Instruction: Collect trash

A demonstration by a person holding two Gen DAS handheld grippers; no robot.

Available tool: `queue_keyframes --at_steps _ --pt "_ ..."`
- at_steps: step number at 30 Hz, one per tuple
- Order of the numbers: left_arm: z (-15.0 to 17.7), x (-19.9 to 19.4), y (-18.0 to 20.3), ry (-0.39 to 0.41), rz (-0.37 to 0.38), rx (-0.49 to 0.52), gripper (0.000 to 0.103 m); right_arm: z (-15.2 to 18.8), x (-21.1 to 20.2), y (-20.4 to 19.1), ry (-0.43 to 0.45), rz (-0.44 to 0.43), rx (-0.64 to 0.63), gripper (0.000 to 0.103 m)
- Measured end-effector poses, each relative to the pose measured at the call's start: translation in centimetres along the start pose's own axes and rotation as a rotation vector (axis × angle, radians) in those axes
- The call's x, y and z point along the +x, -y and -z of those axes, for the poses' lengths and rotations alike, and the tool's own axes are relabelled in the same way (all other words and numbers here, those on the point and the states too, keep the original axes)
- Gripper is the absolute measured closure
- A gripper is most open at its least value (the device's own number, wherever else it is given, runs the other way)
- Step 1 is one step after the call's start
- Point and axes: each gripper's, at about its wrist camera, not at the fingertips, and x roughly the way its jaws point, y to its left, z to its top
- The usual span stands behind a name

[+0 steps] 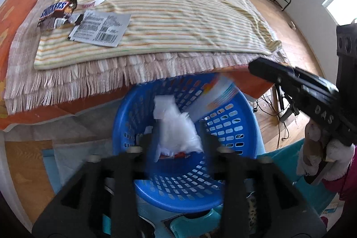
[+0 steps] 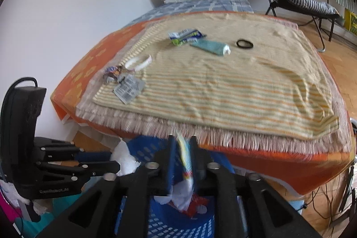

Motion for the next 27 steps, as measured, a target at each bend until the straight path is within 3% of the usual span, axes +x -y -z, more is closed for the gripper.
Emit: queue_keyframes --at_steps 3,7,10,11,13,27 --pt "-0.1 0.0 -0.2 0.001 0.003 -0.01 0.053 0.5 0.6 0.3 -0.032 0.002 0.018 0.074" --pt "-0.1 -0.1 -0.4 -0.001 -0.001 -0.02 0.053 0.8 0.8 0.5 -0.039 0.014 0.024 0.049" --pt "-0.3 0.0 -0.5 -0.002 -0.01 -0.022 0.052 0.8 0.7 0.5 -0.036 0.023 0.017 0.038" --pt "-0.4 0.0 -0.5 -0.002 -0.013 -0.025 0.05 0.7 0.7 0.5 -0.036 0.027 0.016 0.03" --pt "-0.4 0.0 -0.6 0.003 -0.019 -0.033 0.041 0.7 0.7 0.5 -0.032 0.03 0.017 0.024" --pt "-1.7 -2.1 -3.3 0.077 -0.088 -0.115 0.038 -0.3 0.9 1.1 -0.033 0.065 0.03 0.006"
